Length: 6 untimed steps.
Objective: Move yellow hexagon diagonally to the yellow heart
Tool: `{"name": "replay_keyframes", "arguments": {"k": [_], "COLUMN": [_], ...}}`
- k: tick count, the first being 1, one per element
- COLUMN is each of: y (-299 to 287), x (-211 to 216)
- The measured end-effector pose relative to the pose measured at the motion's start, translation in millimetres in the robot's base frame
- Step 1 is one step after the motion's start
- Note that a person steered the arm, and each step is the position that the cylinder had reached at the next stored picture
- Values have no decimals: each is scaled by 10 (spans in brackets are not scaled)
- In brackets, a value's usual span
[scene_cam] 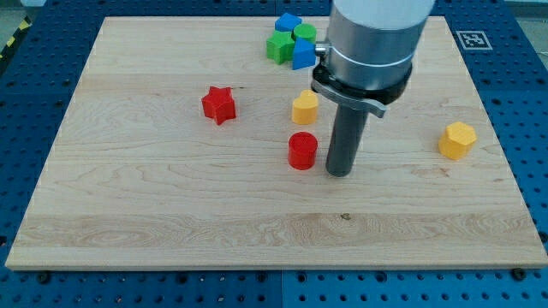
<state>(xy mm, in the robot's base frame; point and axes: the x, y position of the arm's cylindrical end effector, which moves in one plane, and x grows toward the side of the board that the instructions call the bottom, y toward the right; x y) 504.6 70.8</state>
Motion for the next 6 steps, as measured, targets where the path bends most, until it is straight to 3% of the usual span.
{"name": "replay_keyframes", "arguments": {"k": [3, 6], "y": [-751, 302], "x": [-118, -189]}}
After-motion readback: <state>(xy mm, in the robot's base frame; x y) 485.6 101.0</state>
